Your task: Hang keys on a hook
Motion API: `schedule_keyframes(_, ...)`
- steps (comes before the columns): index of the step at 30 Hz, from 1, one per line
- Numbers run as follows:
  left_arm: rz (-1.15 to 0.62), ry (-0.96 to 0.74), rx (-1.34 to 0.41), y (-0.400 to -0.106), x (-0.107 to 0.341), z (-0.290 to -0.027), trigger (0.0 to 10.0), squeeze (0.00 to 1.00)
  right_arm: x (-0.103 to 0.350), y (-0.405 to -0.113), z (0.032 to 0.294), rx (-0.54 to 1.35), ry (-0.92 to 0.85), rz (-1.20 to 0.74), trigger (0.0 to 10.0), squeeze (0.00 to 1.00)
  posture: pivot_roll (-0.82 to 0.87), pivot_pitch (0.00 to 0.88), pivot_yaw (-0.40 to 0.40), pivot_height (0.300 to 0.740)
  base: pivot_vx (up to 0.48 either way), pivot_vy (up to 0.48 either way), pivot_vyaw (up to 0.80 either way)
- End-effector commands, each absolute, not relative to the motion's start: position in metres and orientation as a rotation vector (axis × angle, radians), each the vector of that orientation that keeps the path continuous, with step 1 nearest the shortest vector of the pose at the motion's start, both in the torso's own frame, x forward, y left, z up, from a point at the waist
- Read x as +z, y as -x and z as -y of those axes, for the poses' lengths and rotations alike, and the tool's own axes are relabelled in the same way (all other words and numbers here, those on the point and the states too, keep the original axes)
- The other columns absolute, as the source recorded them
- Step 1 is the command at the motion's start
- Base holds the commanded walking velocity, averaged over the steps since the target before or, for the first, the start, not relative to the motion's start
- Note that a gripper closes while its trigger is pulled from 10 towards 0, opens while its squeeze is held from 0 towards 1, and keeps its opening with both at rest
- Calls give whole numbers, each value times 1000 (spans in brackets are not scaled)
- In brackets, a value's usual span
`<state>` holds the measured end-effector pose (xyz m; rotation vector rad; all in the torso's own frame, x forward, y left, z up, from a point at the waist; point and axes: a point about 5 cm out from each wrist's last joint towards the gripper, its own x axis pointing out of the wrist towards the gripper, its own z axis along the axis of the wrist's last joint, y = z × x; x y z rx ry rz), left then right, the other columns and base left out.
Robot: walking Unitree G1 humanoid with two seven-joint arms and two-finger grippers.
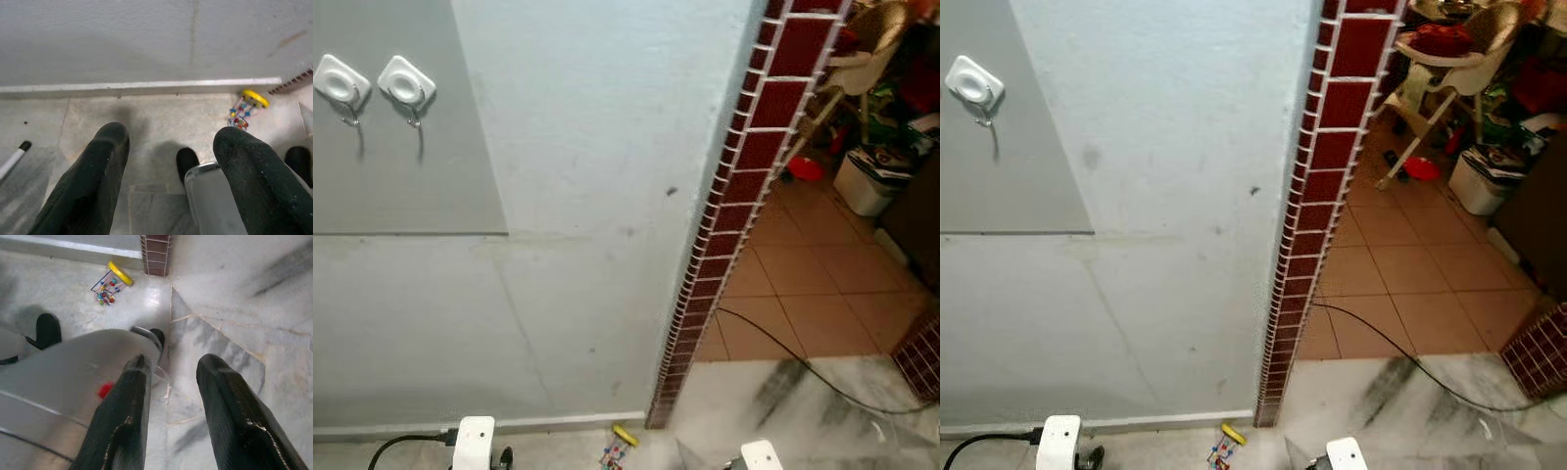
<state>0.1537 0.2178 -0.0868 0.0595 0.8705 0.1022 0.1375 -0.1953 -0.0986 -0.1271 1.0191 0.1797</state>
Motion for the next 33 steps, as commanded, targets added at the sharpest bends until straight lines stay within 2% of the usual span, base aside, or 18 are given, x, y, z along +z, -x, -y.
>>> schedule_keyframes(1,-859,-62,85,-157,-86,-216,10000,0,-99,-136,198,181,124,-1024,10000,0,-138,0,-9,728,-446,0,0)
schedule_keyframes(27,-866,-64,90,-153,-87,-217,10000,0,-100,-132,199,188,123,-1034,10000,0,-132,0,-13,728,-447,0,0)
schedule_keyframes(33,-865,-58,99,-152,-87,-218,10000,0,-100,-131,199,188,117,-1035,10000,0,-134,0,-12,728,0,0,0)
